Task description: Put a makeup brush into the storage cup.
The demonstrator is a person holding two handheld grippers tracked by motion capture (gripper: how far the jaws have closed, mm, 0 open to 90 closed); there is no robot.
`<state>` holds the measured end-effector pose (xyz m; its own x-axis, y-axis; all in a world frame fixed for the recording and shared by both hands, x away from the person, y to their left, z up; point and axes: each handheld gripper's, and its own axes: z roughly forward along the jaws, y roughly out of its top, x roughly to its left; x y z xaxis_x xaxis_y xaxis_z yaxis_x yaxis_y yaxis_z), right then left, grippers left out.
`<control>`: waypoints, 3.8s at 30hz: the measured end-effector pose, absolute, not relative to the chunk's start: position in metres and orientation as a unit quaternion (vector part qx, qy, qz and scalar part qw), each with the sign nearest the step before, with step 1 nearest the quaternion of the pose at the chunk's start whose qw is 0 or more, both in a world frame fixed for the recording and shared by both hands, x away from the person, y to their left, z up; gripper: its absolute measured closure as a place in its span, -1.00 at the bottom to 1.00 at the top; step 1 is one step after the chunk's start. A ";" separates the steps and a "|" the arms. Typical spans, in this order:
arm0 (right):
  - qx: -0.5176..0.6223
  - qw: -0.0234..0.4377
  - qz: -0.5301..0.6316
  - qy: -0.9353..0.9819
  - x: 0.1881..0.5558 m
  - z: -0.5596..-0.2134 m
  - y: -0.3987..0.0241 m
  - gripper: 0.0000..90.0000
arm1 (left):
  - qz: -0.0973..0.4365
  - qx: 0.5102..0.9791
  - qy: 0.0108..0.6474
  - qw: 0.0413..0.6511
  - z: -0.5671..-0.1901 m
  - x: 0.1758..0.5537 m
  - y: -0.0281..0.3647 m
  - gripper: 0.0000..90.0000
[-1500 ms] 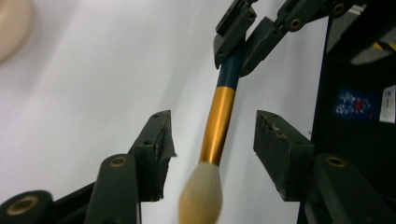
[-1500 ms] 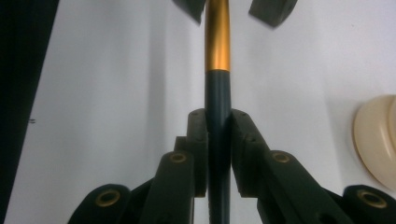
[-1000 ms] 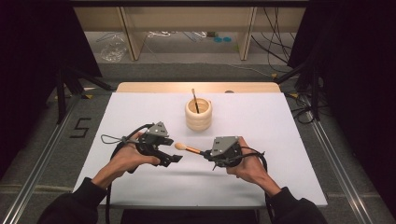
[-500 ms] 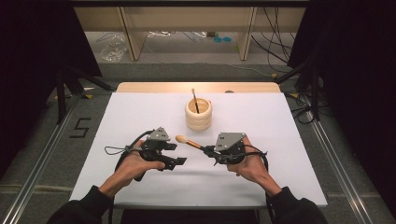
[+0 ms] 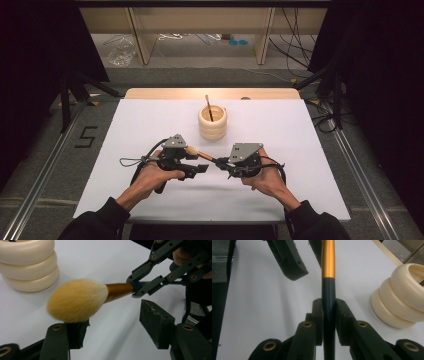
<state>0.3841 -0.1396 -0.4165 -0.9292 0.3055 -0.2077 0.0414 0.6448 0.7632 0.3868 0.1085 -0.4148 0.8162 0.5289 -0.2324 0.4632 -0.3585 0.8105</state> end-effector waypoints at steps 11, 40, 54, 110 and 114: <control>0.097 0.155 0.423 0.887 0.384 -0.417 -0.138 0.77 | 0.004 0.803 0.306 0.511 -0.414 0.387 0.105 0.09; 0.093 0.143 0.423 0.890 0.381 -0.421 -0.134 0.77 | -0.046 0.764 0.327 0.554 -0.418 0.393 0.104 0.61; 0.092 0.140 0.426 0.889 0.381 -0.422 -0.133 0.77 | -0.053 0.762 0.319 0.562 -0.418 0.392 0.103 0.71; 0.110 0.136 0.437 0.882 0.382 -0.421 -0.129 0.77 | -0.044 0.765 0.312 0.562 -0.417 0.388 0.101 0.31; 0.113 0.139 0.437 0.881 0.383 -0.421 -0.131 0.77 | -0.033 0.759 0.317 0.568 -0.415 0.386 0.103 0.10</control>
<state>0.3832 -0.1313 -0.4208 -0.9355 0.3215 -0.1465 0.0778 0.5920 0.8022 0.3863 0.1033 -0.4146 0.7973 0.4429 -0.4101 0.5182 -0.1539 0.8413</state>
